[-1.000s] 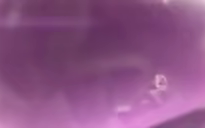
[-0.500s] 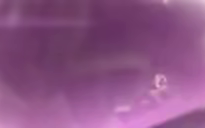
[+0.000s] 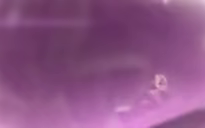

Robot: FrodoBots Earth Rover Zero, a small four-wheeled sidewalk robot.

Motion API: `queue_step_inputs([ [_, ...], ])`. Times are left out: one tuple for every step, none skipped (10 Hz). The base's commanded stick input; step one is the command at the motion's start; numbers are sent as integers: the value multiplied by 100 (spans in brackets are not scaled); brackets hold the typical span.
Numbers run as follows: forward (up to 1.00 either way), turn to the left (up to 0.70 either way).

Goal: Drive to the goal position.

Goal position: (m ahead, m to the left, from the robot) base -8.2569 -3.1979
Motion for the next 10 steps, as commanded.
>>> queue_step_inputs([
  [0,-5],
  [0,-40],
  [0,-13],
  [0,0],
  [0,0],
  [0,0],
  [0,0],
  [0,0],
  [0,0],
  [0,0],
])
